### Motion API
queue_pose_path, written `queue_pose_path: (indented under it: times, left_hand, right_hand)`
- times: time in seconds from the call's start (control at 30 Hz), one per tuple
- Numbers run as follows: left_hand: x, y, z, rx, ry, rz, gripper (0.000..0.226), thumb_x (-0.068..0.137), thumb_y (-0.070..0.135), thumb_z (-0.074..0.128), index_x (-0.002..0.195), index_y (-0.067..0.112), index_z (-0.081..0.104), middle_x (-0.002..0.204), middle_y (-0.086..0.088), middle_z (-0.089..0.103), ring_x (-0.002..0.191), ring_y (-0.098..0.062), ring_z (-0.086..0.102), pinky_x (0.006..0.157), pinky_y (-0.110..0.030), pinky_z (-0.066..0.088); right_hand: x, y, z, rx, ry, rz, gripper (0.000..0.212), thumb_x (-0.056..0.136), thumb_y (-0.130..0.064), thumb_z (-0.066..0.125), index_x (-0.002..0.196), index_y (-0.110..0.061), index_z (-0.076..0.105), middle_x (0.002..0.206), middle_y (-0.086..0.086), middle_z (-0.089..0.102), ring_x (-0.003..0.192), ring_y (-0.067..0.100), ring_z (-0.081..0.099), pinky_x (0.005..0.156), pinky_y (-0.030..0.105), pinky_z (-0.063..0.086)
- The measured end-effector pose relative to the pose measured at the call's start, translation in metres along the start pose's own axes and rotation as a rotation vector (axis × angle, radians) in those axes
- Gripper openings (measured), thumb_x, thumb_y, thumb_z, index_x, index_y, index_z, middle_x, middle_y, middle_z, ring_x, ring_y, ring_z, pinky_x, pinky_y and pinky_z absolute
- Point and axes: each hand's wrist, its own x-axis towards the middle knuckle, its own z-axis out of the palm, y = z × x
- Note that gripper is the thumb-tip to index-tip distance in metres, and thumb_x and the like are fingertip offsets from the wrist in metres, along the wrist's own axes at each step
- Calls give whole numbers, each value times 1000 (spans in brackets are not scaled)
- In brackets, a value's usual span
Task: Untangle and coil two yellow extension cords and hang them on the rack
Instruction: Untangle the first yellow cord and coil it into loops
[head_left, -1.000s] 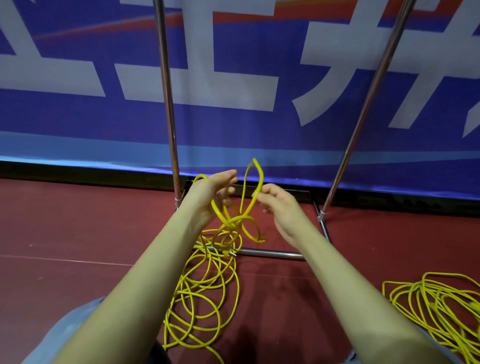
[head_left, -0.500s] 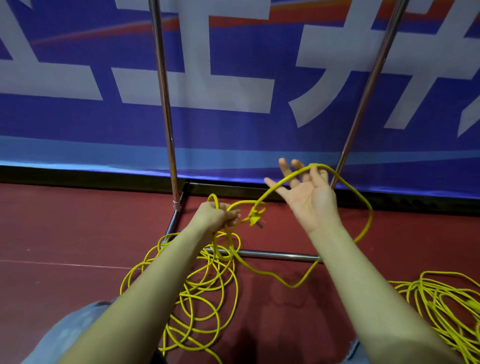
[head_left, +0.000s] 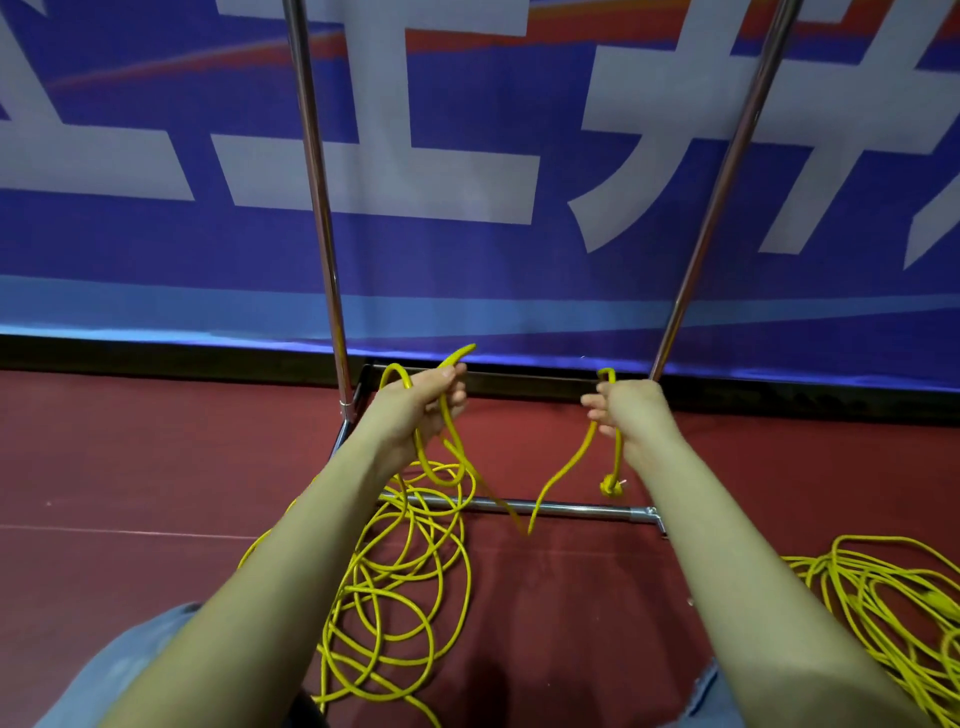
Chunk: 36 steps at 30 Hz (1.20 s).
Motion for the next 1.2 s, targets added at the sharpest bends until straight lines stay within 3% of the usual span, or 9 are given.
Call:
queue_pose_path:
  times: [0.17, 0.33, 0.43, 0.57, 0.7, 0.8, 0.87, 1.0, 1.2]
  left_hand:
    - [-4, 10, 12, -137, -103, 24, 18, 97, 7, 45, 100, 0, 62, 66, -2, 62, 58, -8, 61, 73, -24, 57]
    - [-3, 13, 18, -258, -60, 78, 17, 97, 8, 45, 99, 2, 62, 66, -1, 65, 61, -9, 64, 79, -24, 55]
    - [-1, 16, 16, -275, -30, 60, 22, 100, 14, 41, 99, 4, 61, 71, -2, 69, 66, -9, 68, 74, -23, 56]
    - [-2, 24, 13, -31, 28, -54, 39, 103, 31, 32, 100, 3, 59, 89, -10, 67, 78, -16, 67, 61, -21, 57]
    - [-7, 33, 6, 279, 127, -77, 52, 102, 44, 31, 87, 7, 64, 73, -6, 70, 63, -15, 67, 49, -22, 53]
    - [-17, 38, 7, 116, -2, -172, 53, 102, 45, 26, 92, 5, 61, 72, -10, 72, 62, -20, 71, 52, -28, 57]
    - [-20, 41, 11, -78, -72, -168, 49, 102, 43, 26, 96, 6, 58, 78, -13, 73, 68, -23, 72, 53, -31, 58]
    - [-16, 42, 19, -381, -135, -27, 42, 103, 37, 27, 101, 7, 55, 89, -15, 73, 80, -26, 72, 64, -43, 60]
    - [-7, 37, 18, -516, -28, 50, 45, 104, 38, 21, 104, 7, 54, 96, -14, 72, 101, -24, 64, 78, -47, 55]
  right_hand:
    - [-11, 6, 10, -192, -72, -147, 20, 93, -6, 51, 110, 2, 57, 97, 11, 53, 89, 20, 50, 69, 21, 37]
    - [-40, 1, 24, -100, -695, -320, 20, 96, -9, 49, 109, 1, 59, 96, 11, 64, 80, 11, 61, 70, 7, 47]
    - [-42, 4, 27, -209, -807, -405, 16, 85, 0, 64, 96, -11, 60, 78, 2, 61, 68, 1, 57, 72, 14, 44]
    - [-37, 5, 27, -110, -612, -520, 14, 87, 1, 61, 80, -12, 63, 65, 1, 55, 53, -2, 48, 59, 15, 40]
    - [-24, 7, 25, 108, -246, -475, 12, 92, -5, 56, 84, -5, 65, 57, 0, 44, 47, 5, 37, 49, 20, 32]
    - [-8, 14, 22, -49, -26, -449, 14, 93, -9, 54, 94, -2, 65, 70, 2, 55, 64, 17, 50, 65, 35, 42]
    - [-7, 17, 20, -304, -10, -456, 34, 93, -7, 53, 127, -4, 55, 115, 10, 56, 106, 25, 54, 96, 33, 39]
    - [-31, 7, 27, -215, -487, -608, 27, 98, -10, 48, 122, -7, 57, 122, 6, 58, 118, 16, 50, 94, 5, 32]
    - [-56, 17, 39, -197, -1021, -461, 9, 90, -10, 60, 87, -16, 65, 74, -2, 66, 72, 6, 61, 78, 18, 48]
